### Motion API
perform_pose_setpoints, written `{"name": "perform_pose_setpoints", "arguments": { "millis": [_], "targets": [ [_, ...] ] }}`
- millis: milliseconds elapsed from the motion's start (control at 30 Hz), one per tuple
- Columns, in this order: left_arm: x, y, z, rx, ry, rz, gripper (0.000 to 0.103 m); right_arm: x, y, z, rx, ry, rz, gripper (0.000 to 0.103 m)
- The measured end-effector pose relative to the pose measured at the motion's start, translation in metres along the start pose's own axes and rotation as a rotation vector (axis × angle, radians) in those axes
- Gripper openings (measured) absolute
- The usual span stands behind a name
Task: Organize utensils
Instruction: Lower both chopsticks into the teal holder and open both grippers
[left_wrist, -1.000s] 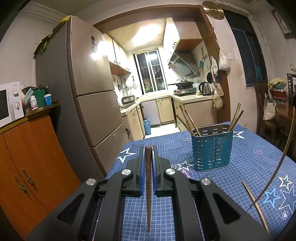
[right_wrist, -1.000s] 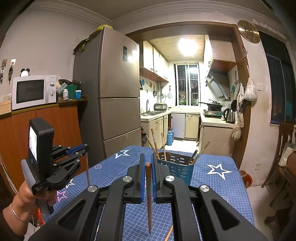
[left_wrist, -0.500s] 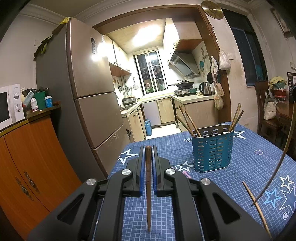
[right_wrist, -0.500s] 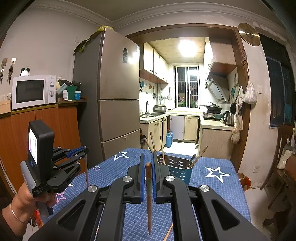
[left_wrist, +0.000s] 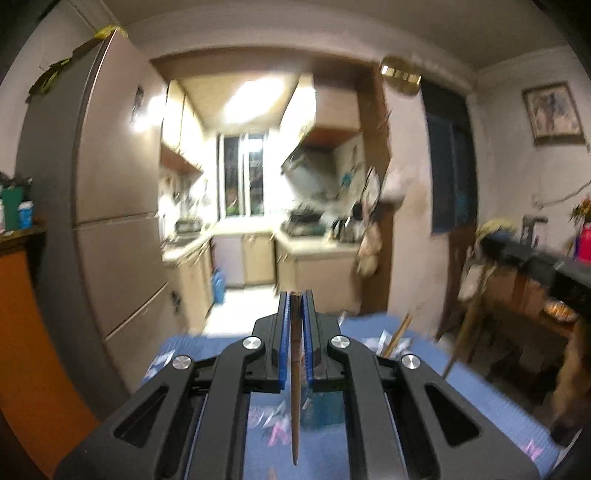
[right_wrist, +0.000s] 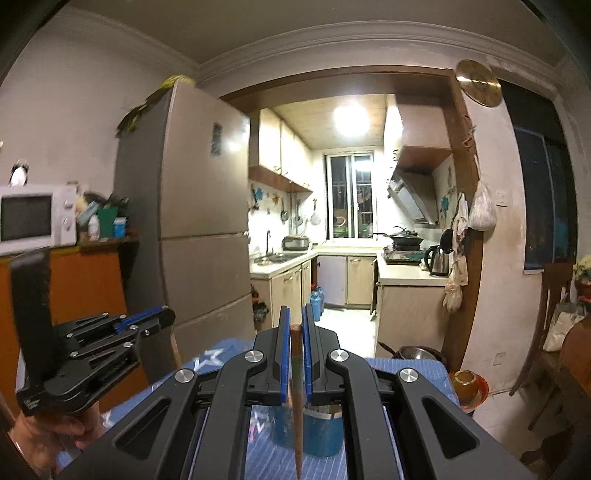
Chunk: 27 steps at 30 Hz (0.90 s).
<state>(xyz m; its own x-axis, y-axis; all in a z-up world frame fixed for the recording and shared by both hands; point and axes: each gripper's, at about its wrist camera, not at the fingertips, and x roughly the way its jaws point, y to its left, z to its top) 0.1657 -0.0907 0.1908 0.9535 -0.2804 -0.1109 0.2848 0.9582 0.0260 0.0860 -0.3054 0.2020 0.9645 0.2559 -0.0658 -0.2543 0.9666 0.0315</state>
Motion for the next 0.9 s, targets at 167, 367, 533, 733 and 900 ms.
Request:
{"name": "perform_pose_setpoints", "arguments": {
  "millis": [167, 367, 533, 733, 900],
  "targets": [
    [0.029, -0.006, 0.028, -0.059, -0.088, -0.060, 0.005, 0.025, -0.025, 0.027, 0.070, -0.057, -0.014, 0.008],
    [0.074, -0.012, 0.032, -0.095, -0.149, -0.067, 0.005, 0.060, -0.043, 0.035, 0.116, -0.103, -0.051, 0.008],
    [0.105, -0.017, 0.019, -0.062, -0.149, -0.038, 0.005, 0.100, -0.055, 0.024, 0.139, -0.092, -0.084, 0.008],
    [0.131, -0.007, -0.008, -0.088, -0.083, -0.050, 0.005, 0.138, -0.059, 0.002, 0.150, -0.052, -0.100, 0.008],
    [0.146, 0.000, -0.030, -0.097, -0.026, -0.049, 0.005, 0.158, -0.066, -0.019, 0.173, -0.005, -0.103, 0.008]
  ]
}}
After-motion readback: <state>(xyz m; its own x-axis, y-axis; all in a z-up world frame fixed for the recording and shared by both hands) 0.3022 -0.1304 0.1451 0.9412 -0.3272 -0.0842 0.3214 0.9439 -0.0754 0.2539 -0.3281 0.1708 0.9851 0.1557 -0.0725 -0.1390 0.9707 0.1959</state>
